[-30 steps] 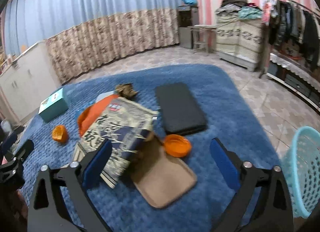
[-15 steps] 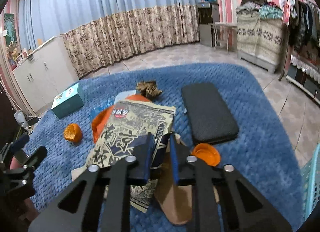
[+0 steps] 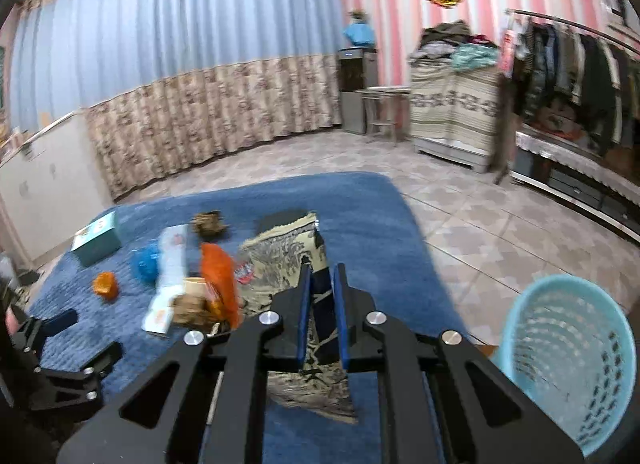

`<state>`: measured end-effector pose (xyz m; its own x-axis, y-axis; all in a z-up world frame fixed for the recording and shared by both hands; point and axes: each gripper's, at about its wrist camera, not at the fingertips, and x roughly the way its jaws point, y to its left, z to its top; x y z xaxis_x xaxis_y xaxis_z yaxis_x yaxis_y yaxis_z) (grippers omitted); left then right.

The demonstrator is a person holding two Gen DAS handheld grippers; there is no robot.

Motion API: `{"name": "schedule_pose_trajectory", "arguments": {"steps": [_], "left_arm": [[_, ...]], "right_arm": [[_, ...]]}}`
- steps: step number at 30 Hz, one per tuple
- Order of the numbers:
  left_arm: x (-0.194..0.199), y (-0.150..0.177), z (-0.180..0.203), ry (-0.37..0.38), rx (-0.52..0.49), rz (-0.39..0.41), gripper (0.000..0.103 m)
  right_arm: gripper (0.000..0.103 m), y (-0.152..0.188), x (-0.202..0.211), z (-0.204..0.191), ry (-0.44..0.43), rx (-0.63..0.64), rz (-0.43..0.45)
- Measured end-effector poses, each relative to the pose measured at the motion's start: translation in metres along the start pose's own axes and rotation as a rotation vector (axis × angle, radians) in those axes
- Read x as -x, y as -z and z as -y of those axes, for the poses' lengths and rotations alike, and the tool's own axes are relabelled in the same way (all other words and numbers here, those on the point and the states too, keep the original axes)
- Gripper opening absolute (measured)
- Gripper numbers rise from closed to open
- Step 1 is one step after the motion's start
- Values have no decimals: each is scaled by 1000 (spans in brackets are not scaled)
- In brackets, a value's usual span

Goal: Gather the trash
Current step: 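Grasp the beige cloth bag with the left tool while the right lifts the snack bag, then carry the beige bag and snack bag over the blue basket with both tools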

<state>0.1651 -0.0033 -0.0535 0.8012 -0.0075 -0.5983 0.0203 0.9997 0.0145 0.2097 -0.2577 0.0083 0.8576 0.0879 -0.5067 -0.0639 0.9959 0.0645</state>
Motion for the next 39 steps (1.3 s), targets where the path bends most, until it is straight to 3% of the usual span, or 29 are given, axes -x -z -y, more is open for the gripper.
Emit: {"name": "schedule_pose_trajectory", "arguments": {"steps": [2,12,15,17,21,29,34,39], "left_arm": [[4,-2,9,28,-8,5,97],[-19,-10,74,184,-82,-39,96],[-31,-9,86,232,-113,-90,67],[-36,-6,91,275,-126,-125,38],[-24,-4,97,263,-160,-84,24],[27,-38,110,273,-168,92,22],[28,-61,146,280,-197,138,22],[29,-78,194,344,-239,180,22]], "right_arm": [[10,1,2,13,41,-6,-6],[10,20,16,64,81,-123,-22],[10,24,18,71,80,-143,-20],[10,27,21,76,71,-162,-17],[10,30,26,81,63,-184,-7],[8,31,52,95,107,-231,65],[7,34,77,129,183,-301,128],[7,41,97,168,273,-358,164]]}}
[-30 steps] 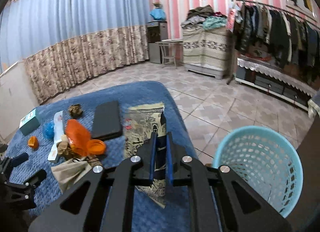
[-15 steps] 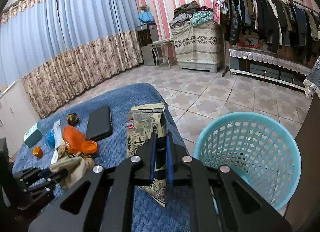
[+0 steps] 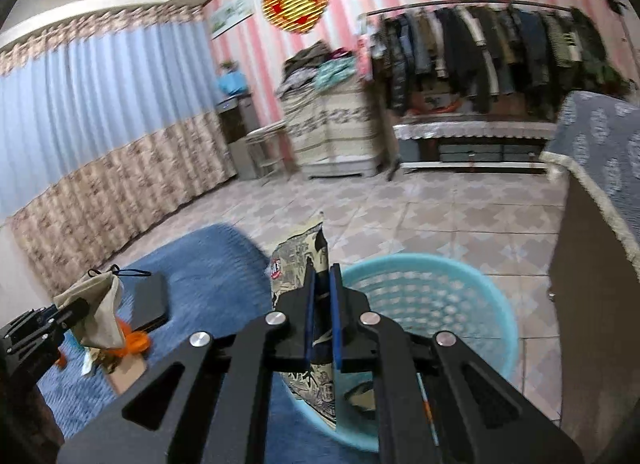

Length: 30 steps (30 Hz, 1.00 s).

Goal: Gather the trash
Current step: 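Carry the beige bag and snack bag over the blue basket with both tools, then open the left tool to drop the beige bag into the basket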

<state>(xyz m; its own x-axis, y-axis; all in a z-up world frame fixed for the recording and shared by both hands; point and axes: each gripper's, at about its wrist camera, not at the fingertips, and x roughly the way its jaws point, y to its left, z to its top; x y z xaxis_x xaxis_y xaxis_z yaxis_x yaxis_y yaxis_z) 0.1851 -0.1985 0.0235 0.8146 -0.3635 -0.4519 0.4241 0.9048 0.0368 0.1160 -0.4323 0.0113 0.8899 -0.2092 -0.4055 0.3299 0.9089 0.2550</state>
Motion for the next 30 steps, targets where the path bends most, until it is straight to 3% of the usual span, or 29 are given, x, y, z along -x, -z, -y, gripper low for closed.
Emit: {"name": "schedule_pose_trajectory", "arguments": {"steps": [5,14,24,28,30], "left_arm": [[-25,-14,42,76,-30,18,22],[-74,-11,94,162,-60,-23,22],[-114,1,138,217,-133,-82,23],[-122,5,145,216,-146,-103,29],[-122,6,145,208,-149,-106,44]], "right_arm": [[7,-6,-1,41,91,-37,12],[7,-8,-14,91,133,-117,1],[7,-5,-28,96,129,-130,-21],[7,-3,-31,96,137,-134,-34],[7,-2,-31,97,138,-143,-36]]}}
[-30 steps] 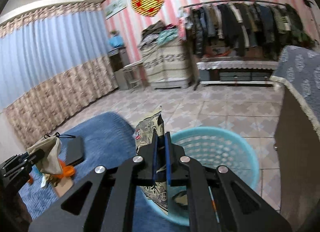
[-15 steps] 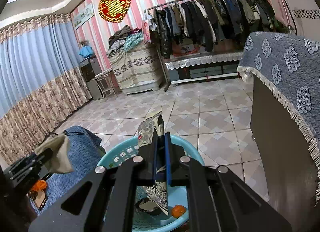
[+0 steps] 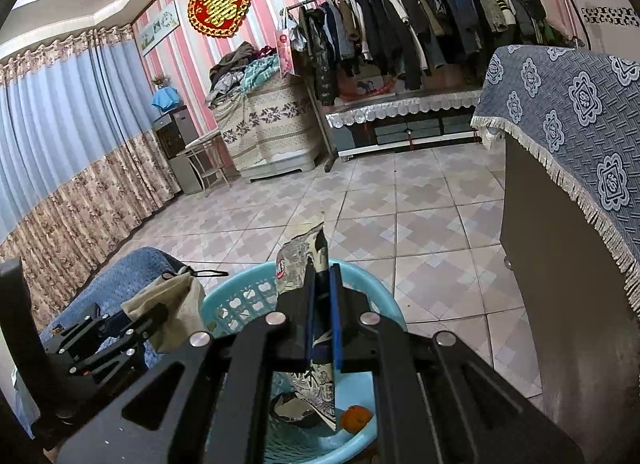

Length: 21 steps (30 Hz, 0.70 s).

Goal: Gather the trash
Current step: 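Open the left tool to drop the beige bag into the basket, then open the right tool to drop the snack bag into the basket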

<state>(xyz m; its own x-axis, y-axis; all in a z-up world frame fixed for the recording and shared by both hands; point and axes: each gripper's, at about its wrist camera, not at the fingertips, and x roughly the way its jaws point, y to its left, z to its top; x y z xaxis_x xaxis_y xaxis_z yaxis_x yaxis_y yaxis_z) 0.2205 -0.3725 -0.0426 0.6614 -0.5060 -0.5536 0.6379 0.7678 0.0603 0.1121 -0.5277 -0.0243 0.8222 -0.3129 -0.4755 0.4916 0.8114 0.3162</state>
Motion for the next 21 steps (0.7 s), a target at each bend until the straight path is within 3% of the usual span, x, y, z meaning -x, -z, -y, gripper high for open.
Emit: {"name": "schedule_pose_trajectory", "arguments": {"steps": [2,7,11,18,19,20,21], "left_arm": [[5,2,-1,-18,-6,13,64],[16,-3,-7,-51,-15,30,76],[32,-6,-25,-96,34,66,88],[55,-4,-59,-150,124,91,93],[58,-4,-62,-155,130,94,93],[62,-3,-65,-165,134,100,93],[67,-2,-67,-173,136,107,93]], "right_arm": [[7,1,0,0,-1,-1,-4],[7,1,-2,-7,-3,18,-19],[7,3,-6,-14,-10,30,-31],[10,7,-20,-31,11,92,-71],[12,8,-22,-34,15,98,-78],[22,8,-23,-35,17,101,-83],[39,9,-24,-36,20,101,-83]]}}
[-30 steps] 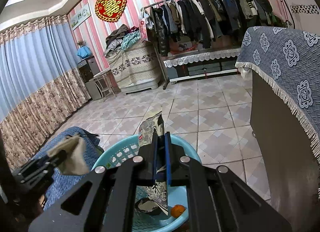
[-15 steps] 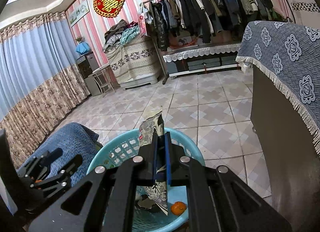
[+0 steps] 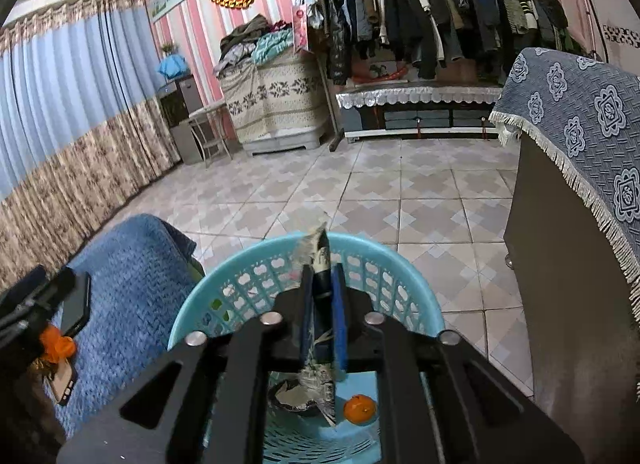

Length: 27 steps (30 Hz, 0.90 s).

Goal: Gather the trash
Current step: 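Open the right tool to drop the snack bag into the basket, then move both tools back over the items on the blanket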

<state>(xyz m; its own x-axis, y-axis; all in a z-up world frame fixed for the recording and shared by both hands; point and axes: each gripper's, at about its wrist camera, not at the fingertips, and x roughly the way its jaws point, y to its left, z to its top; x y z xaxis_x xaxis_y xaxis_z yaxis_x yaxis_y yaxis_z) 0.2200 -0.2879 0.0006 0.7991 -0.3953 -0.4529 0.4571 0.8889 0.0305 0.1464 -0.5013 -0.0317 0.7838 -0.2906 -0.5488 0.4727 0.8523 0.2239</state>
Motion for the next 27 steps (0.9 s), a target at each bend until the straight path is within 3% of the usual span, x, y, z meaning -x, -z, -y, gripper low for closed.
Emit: {"name": "schedule_pose_trajectory", "arguments": {"steps": [2,4,6,12,21,27], "left_arm": [[6,-1,-6,-8,10,7,94],[12,-1,-12,-12,22,8,94],[18,0,-18,-22,28,10,95],[37,3,-39,-77,40,22,95],[77,9,-83,-150,106,58,97],[110,16,-116,-220,136,87,97]], "right_arm": [[51,1,1,-3,3,1,6],[54,1,2,-6,4,5,3],[68,2,4,-8,0,5,6],[84,4,10,-25,4,38,26],[89,1,36,-60,-27,119,90],[94,3,54,-97,-99,167,118]]}}
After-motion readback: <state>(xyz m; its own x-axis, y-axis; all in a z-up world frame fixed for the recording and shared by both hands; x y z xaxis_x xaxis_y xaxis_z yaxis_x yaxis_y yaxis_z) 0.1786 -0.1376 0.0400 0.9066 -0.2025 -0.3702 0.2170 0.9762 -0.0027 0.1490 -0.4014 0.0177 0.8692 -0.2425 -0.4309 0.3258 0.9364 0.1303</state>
